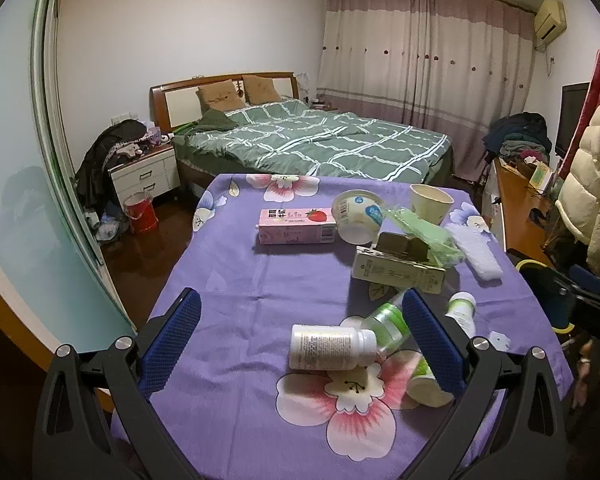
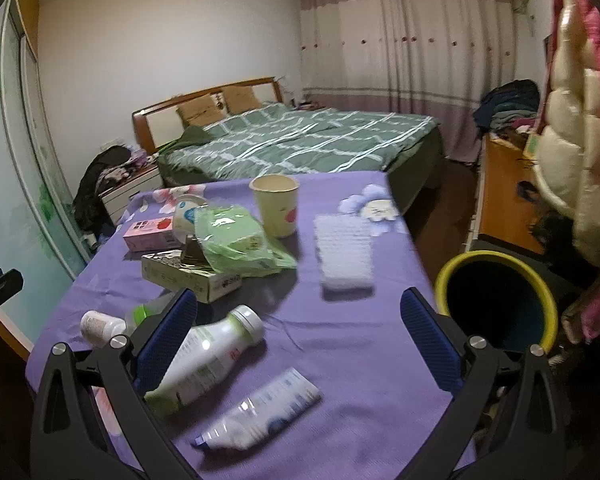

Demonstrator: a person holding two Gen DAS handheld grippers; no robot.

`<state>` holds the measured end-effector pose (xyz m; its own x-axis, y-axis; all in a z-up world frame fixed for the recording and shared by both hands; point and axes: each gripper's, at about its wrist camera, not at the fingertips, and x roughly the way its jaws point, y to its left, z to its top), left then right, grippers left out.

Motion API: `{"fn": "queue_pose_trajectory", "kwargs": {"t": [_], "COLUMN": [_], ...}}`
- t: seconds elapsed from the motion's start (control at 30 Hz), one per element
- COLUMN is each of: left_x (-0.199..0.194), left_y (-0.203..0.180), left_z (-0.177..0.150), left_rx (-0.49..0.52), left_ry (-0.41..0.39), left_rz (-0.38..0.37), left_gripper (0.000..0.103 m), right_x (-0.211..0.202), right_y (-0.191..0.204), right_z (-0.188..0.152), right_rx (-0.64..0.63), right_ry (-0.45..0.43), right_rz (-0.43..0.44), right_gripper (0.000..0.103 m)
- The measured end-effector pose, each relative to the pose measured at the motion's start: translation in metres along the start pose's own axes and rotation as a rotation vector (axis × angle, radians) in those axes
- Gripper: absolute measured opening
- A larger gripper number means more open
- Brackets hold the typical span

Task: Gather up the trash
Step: 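Reach the right tool to the green plastic bag and grasp it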

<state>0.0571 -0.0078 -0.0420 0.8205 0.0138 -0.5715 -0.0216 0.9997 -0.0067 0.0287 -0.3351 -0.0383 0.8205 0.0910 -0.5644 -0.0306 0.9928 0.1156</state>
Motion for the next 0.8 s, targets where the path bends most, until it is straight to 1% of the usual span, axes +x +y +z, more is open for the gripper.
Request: {"fn": "queue_pose_trajectory", "kwargs": {"t": [0.13,0.3,0.53,0.73,0.77,0.8], "left_x": [0.016,0.042,0.075,0.089,0.091,0.093], "left_y": [0.003,0.007,0.007,0.003,0.003,0.003], "left_z": [0.003,0.009,0.020,0.024,0.024,0.024], "left_rx": [0.001,-0.003,-0.005,0.002,0.001,-0.001], "left_ry": [0.014,0.043,0.067,0.073,0.075,0.077], "left_rz": [0.017,0.018,0.009,-0.001,-0.004,-0.006], "left_gripper": [0.099,0.099,0.099,0.099,0.099,0.099], "right_x": [0.041,0.084,0.129,0.157,0.160,0.162], "right_y": [0.015,0.030,0.053,0.066,0.065,0.065], "right_z": [0.006,0.017,0.031,0.032,0.031,0.030], "right_rx": [-0.027,-0.061,-0.123,-0.175,-0.178,-0.178], "right_ry": [0.038,0.069,0.116,0.175,0.186,0.192], "right_rz": [0.015,0.025,0.037,0.022,0.020,0.019], "right_gripper": [0.097,0.097,0.097,0.097,0.096,0.090]}}
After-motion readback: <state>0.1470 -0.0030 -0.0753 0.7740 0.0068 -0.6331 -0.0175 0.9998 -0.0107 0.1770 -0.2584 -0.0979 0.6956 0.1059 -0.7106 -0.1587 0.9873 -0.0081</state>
